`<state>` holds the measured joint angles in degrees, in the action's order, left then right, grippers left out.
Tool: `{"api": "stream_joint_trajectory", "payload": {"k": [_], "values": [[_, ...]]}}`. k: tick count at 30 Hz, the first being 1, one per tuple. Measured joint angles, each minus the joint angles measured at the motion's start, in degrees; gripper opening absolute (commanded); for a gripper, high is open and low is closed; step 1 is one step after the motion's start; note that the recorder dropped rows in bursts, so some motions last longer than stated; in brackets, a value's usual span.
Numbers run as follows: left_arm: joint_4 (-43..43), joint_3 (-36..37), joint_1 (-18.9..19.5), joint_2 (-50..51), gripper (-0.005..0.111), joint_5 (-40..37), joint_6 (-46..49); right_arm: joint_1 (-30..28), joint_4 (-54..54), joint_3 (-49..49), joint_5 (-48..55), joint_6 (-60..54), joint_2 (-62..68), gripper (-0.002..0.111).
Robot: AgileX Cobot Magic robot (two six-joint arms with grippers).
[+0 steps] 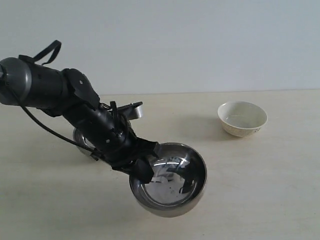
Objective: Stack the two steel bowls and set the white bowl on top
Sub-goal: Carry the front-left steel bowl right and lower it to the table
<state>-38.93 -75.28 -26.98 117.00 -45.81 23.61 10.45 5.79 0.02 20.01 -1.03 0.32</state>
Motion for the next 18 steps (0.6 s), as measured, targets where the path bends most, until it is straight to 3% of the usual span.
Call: {"api": "stream_joint_trajectory", "payload": {"k": [6,18], "values": [[6.22,-0.72,-0.73,1.71,0.004,-0.11,-4.95,0.0,0.0,0.0,0.0,0.0,0.0,0.0],[6.64,-1.0,-0.77,1.71,0.004,0.0,-6.62,0.0,0.0,0.0,0.0,0.0,0.0,0.0]]}}
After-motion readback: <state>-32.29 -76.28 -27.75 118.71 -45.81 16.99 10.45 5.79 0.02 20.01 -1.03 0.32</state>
